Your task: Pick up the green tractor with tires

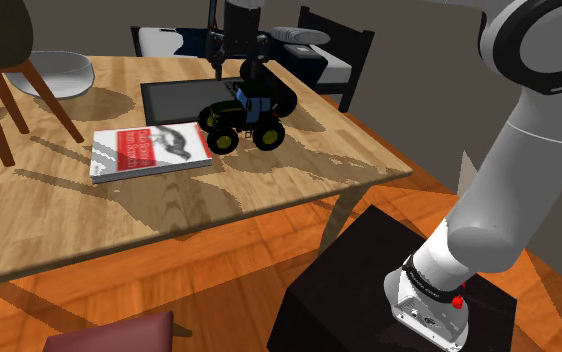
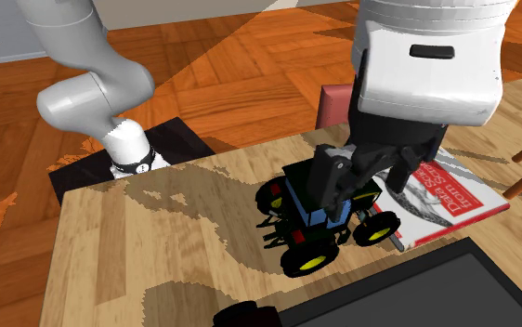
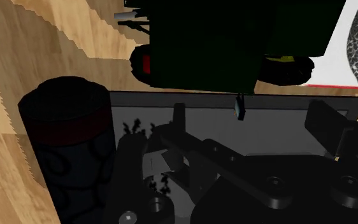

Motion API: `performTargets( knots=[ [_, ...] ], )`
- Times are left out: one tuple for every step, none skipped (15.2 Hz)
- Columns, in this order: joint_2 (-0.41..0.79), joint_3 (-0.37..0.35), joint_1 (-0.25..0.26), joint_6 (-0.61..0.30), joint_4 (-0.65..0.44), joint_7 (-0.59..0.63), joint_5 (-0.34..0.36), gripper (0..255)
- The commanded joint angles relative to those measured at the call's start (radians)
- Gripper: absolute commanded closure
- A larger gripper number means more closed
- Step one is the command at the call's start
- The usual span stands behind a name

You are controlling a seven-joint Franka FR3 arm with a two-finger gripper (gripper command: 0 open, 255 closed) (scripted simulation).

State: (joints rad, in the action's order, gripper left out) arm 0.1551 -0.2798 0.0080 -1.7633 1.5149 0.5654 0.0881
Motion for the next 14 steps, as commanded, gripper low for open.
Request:
performTargets(
  knots=[
    [0.007, 0.0, 0.001, -0.025, 0.018, 0.006, 0.002, 0],
    [0.005, 0.0, 0.0, -0.039, 0.033, 0.006, 0.002, 0],
    [0.004, 0.001, 0.0, -0.053, 0.049, 0.007, 0.002, 0],
    [0.003, 0.001, -0.001, -0.067, 0.063, 0.007, 0.002, 0],
    [0.002, 0.001, -0.001, -0.075, 0.072, 0.007, 0.002, 0],
    [0.002, 0.001, -0.001, -0.075, 0.072, 0.007, 0.002, 0],
    [0.002, 0.001, -0.001, -0.075, 0.072, 0.007, 0.002, 0],
    [0.003, 0.001, -0.001, -0.074, 0.071, 0.007, 0.002, 255],
    [0.002, 0.001, -0.001, -0.075, 0.072, 0.008, 0.002, 255],
    [0.002, 0.001, -0.001, -0.075, 0.072, 0.008, 0.002, 255],
    [0.002, 0.001, -0.001, -0.075, 0.072, 0.008, 0.002, 255],
    [0.003, 0.001, -0.001, -0.075, 0.071, 0.008, 0.002, 255],
    [0.003, 0.001, -0.001, -0.074, 0.071, 0.008, 0.002, 255],
    [0.003, 0.001, -0.001, -0.074, 0.071, 0.008, 0.002, 255]
  ],
)
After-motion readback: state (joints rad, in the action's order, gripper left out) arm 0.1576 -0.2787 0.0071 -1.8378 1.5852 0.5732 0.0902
